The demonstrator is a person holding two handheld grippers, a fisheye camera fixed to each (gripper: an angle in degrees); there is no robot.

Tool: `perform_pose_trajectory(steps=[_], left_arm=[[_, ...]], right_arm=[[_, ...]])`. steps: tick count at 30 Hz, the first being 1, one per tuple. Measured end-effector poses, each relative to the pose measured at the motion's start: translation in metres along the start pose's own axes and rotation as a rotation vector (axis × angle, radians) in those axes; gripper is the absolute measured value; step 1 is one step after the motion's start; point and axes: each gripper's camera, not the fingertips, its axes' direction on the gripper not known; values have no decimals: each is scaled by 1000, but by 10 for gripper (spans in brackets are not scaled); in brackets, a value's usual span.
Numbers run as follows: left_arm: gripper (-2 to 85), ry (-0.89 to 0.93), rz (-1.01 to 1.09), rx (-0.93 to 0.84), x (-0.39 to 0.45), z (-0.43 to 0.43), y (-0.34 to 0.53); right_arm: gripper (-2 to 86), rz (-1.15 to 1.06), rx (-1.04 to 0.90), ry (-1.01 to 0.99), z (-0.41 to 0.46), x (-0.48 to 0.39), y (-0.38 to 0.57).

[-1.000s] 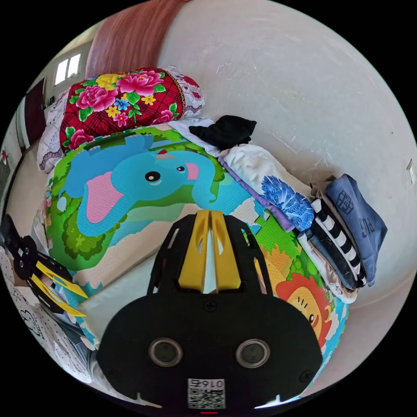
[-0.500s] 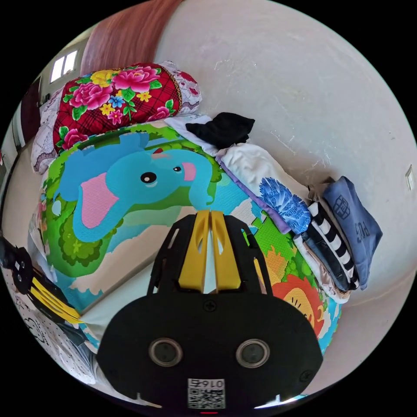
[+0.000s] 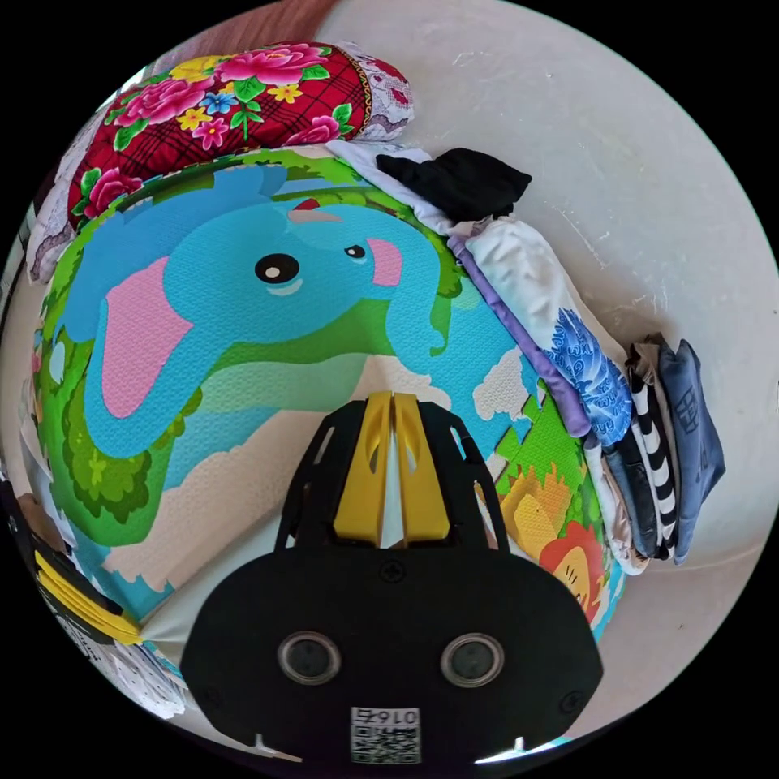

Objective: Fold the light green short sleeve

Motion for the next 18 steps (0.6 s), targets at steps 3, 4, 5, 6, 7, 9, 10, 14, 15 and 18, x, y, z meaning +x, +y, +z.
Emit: perform_pose_trajectory(steps=[3,4,5,6,7,9,10,14,15,18], left_arm=[[-10,30,-16,1,-5,-2,2],[-10,40,-21,3,-7,-3,3],[-10,63,-30,7,-11,-5,4],[-10,89,-34,8,-14,-5,4],[-10,99,-36,6,-15,-6,4],[-10,119,-39,5,-17,-6,6],[-10,119,-38,4,-17,-6,6],[-10,91,-18,-9,-11,-4,6],[-10,78,-10,-17,-9,-3,6],[-10,57,-4,-25,-7,-2,7]], right_arm=[[13,17,30,-11,7,-6,9],[22,39,46,-23,4,-7,13],[41,61,78,-44,-3,-5,19],[51,73,97,-59,-8,-3,23],[59,95,139,-87,-20,-1,34],[62,103,198,-101,-39,-2,58],[60,80,225,-97,-50,-7,78],[28,44,285,30,-63,-39,145],[19,34,274,30,-60,-44,150],[3,-22,160,-5,-31,-71,162]])
